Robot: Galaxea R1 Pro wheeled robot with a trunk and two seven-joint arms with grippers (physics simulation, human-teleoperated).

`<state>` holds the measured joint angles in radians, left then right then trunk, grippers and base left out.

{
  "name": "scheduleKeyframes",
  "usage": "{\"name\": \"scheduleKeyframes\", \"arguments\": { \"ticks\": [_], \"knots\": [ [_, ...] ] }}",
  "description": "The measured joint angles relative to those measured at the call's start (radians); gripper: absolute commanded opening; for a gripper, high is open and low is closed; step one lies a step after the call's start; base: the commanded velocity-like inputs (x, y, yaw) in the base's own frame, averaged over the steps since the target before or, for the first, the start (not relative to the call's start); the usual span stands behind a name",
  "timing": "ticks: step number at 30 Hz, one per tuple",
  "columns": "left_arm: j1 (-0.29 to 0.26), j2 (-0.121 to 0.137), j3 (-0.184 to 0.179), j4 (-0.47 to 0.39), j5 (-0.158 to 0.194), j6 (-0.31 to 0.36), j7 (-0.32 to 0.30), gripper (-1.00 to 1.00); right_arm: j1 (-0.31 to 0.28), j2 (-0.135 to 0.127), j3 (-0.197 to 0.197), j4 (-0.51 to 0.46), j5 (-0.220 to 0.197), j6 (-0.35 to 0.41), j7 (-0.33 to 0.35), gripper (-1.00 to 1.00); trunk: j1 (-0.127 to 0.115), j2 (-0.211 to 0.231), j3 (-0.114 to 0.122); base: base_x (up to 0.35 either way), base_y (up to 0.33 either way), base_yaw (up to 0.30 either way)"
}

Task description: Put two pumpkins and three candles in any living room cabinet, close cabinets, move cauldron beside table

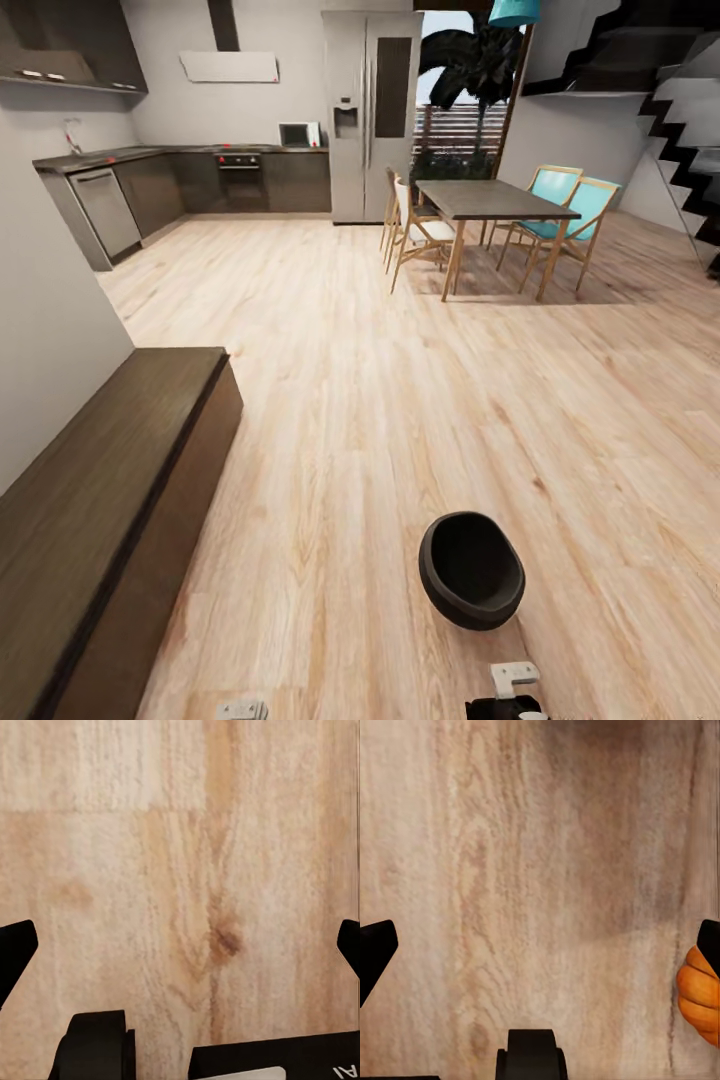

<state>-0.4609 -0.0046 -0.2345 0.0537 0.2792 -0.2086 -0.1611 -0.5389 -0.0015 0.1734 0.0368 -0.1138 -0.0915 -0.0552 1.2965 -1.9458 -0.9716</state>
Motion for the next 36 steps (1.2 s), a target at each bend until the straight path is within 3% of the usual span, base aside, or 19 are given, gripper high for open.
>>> {"name": "scheduleKeyframes", "arguments": {
  "ticks": [18,36],
  "knots": [
    [0.0,0.0,0.0,0.0,0.0,0.0,0.0,1.0,0.0,-0.001,0.0,0.0,0.0,0.0,0.0,1.0,0.0,0.0,0.012,0.074,0.0,-0.278],
    [0.0,0.0,0.0,0.0,0.0,0.0,0.0,1.0,0.0,0.0,0.0,0.0,-0.001,0.001,0.0,1.0,0.0,0.0,-0.011,0.074,0.0,-0.131]
  ]
}}
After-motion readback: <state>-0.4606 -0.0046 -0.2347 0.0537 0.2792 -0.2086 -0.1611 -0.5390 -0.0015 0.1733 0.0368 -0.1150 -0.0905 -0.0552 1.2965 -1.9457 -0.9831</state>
